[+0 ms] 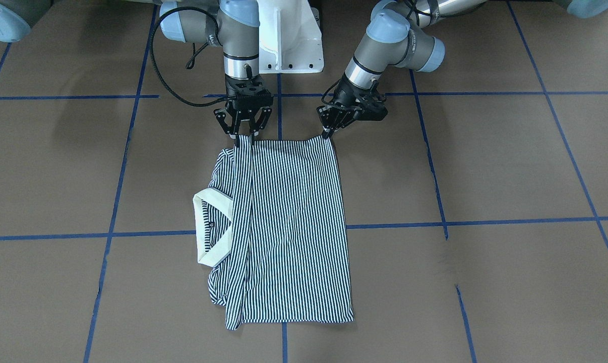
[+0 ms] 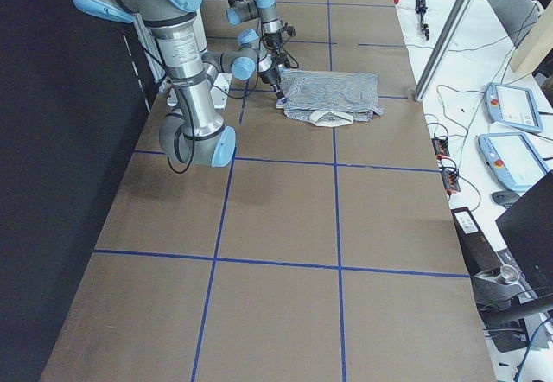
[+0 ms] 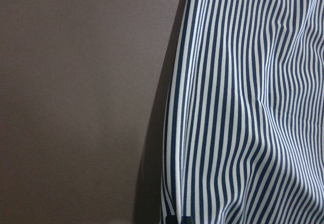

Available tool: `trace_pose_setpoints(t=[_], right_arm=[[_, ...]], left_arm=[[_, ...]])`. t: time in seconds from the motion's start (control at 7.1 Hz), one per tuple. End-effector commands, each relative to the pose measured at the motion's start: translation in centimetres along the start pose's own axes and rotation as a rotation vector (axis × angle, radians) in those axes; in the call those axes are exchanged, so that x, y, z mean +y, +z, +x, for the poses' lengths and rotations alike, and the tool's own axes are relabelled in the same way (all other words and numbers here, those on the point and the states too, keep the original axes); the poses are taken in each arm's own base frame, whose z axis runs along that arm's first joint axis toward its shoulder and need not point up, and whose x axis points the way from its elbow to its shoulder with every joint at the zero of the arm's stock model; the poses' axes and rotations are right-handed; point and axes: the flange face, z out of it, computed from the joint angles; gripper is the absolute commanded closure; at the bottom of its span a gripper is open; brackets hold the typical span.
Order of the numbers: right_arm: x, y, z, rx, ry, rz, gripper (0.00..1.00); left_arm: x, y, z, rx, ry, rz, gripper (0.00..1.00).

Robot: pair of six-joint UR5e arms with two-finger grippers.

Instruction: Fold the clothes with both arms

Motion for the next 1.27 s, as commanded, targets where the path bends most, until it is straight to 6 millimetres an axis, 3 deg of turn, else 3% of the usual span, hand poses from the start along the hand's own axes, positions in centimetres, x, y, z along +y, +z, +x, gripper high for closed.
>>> trace_pose_setpoints(t=[0.0, 0.42, 0.56, 0.85, 1.13], right_arm=[[0.4, -0.1, -0.5, -0.005, -0.006, -0.003, 0.56], [0.8, 0.2, -0.2, 0.005, -0.011, -0.005, 0.59], [0.9, 0.4, 0.0, 0.013, -0.014, 0.000, 0.67], [0.4, 0.4, 0.2, 0.021, -0.052, 0.009, 1.00], [-1.0, -0.6, 1.4, 0.012, -0.031, 0.029, 1.00]], left_arm=[[0.0, 0.0, 0.0, -0.001, 0.000, 0.000, 1.00], [0.0, -0.1, 0.1, 0.003, 0.000, 0.000, 1.00], [0.0, -0.1, 0.1, 0.003, 0.000, 0.000, 1.00], [0.0, -0.3, 0.2, 0.006, 0.000, -0.001, 1.00], [0.0, -0.2, 0.0, 0.002, 0.000, 0.000, 1.00]])
